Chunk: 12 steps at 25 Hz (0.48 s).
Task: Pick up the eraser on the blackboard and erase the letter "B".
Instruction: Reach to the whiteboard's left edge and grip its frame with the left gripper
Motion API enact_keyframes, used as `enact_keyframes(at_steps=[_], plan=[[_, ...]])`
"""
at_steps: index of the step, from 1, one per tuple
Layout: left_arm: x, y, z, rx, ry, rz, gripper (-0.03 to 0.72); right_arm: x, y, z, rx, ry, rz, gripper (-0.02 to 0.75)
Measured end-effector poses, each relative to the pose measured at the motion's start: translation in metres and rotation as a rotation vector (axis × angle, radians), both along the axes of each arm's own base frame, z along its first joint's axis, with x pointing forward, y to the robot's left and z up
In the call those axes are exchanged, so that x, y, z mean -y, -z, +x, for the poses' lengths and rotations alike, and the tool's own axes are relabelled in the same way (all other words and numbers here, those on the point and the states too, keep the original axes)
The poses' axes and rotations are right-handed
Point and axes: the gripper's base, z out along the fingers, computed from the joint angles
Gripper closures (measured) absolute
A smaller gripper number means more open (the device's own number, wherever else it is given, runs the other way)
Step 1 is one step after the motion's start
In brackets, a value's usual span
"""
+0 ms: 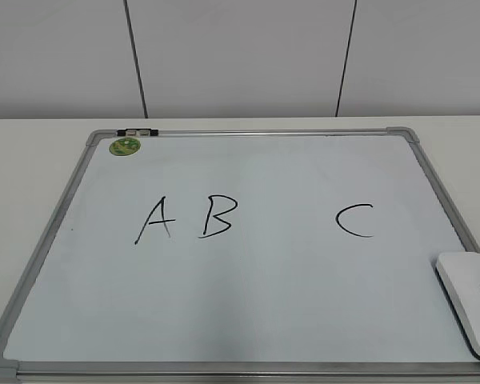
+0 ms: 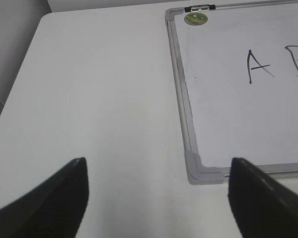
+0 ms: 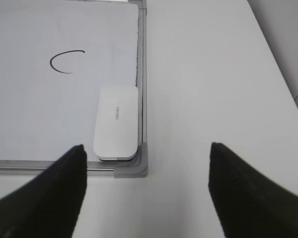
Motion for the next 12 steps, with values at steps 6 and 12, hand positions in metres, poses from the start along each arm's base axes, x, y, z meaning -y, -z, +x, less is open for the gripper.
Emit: enact_keyframes(at_steps=[6, 12], plan=[[0.0, 0.0, 0.0, 0.0, 0.0, 0.0, 0.048, 0.0, 0.0, 0.0, 0.0, 0.0, 0.0, 0.152], [0.0, 0.0, 0.0, 0.0, 0.0, 0.0, 0.062, 0.0, 0.0, 0.0, 0.0, 0.0, 0.0, 0.151]])
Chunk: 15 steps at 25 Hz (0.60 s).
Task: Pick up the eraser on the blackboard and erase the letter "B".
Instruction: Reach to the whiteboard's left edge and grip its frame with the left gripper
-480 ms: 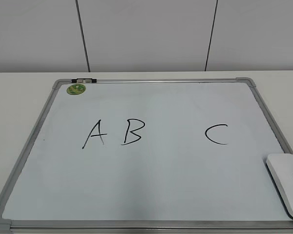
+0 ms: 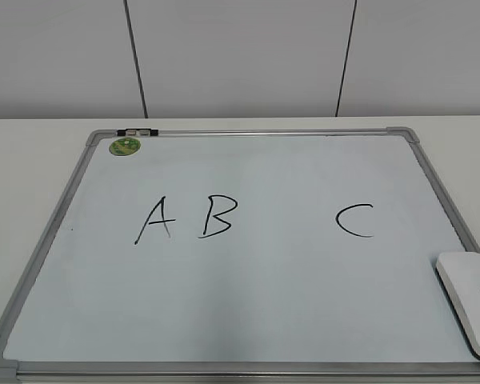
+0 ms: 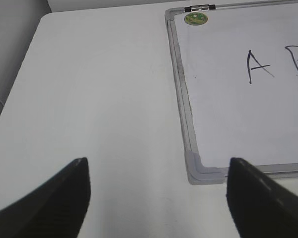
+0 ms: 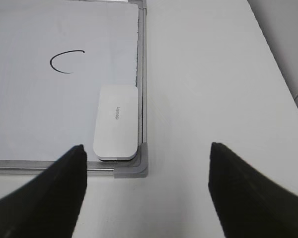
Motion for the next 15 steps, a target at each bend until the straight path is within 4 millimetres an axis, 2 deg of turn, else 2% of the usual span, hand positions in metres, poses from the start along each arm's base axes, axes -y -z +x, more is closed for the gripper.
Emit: enact_keyframes(at_steps=[6, 11, 15], plan=[[0.0, 0.0, 0.0, 0.0, 0.0, 0.0, 0.128, 0.0, 0.0, 0.0, 0.0, 0.0, 0.0, 0.152], [0.0, 0.0, 0.002, -0.007, 0.0, 0.0, 0.137, 0.0, 0.0, 0.0, 0.0, 0.0, 0.0, 0.152], [0.0, -0.019, 0.009, 0.003, 0.0, 0.0, 0.136, 0.0, 0.0, 0.0, 0.0, 0.0, 0.0, 0.151]])
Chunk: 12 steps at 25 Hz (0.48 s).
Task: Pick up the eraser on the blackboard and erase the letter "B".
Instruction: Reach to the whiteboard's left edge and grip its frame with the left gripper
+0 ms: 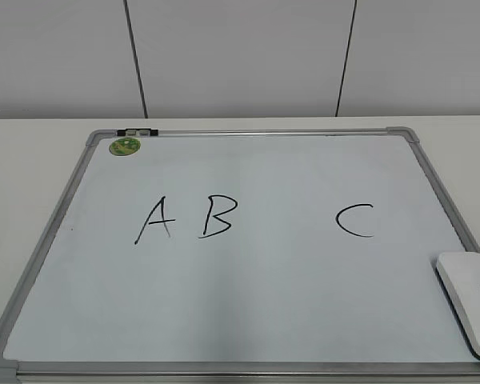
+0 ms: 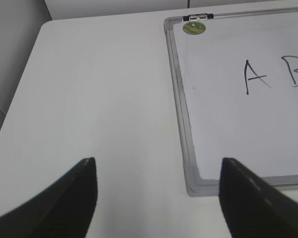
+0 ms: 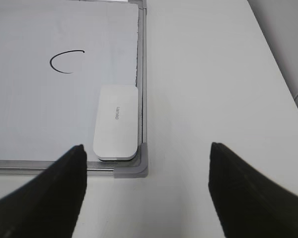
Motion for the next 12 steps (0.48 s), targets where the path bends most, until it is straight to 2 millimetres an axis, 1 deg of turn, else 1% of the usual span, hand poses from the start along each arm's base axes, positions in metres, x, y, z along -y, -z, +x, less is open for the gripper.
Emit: enact_keyframes(at_steps=[4, 6, 9, 12], plan=[[0.0, -0.023, 0.027, -0.02, 0.0, 0.0, 0.137, 0.0, 0.0, 0.0, 0.0, 0.0, 0.0, 0.151], [0.001, -0.03, 0.048, -0.052, 0.0, 0.001, 0.137, 0.0, 0.0, 0.0, 0.0, 0.0, 0.0, 0.151], [0.001, -0.036, 0.082, -0.125, 0.0, 0.002, 0.136, 0.0, 0.0, 0.0, 0.0, 0.0, 0.0, 0.152], [0.002, -0.036, 0.117, -0.223, 0.002, -0.003, 0.136, 0.0, 0.0, 0.0, 0.0, 0.0, 0.0, 0.152]])
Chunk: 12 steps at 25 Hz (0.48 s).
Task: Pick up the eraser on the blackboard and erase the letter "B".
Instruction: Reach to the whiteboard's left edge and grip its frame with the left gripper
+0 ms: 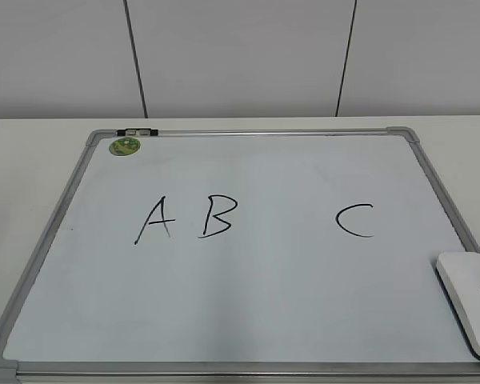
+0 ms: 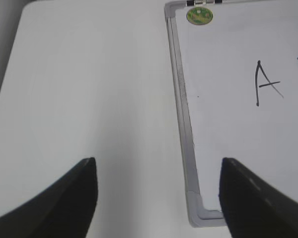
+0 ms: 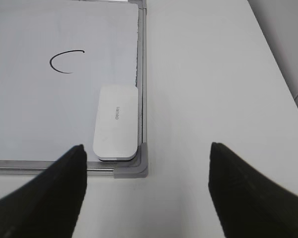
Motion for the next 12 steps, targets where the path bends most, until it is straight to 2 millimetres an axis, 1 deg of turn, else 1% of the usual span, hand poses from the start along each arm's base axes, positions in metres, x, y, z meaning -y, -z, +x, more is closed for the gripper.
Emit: enact_keyframes(at_steps=[2, 7, 10, 12], plan=[[0.002, -0.001, 0.023, -0.053, 0.003, -0.023, 0.136, 0.0, 0.0, 0.0, 0.0, 0.0, 0.0, 0.152], [0.005, 0.0, 0.074, -0.147, 0.004, -0.06, 0.137, 0.0, 0.0, 0.0, 0.0, 0.0, 0.0, 0.151], [0.006, 0.005, 0.103, -0.199, 0.005, -0.062, 0.141, 0.0, 0.0, 0.0, 0.0, 0.0, 0.0, 0.151], [0.006, 0.013, 0.123, -0.242, 0.011, -0.058, 0.142, 0.0, 0.0, 0.0, 0.0, 0.0, 0.0, 0.151]])
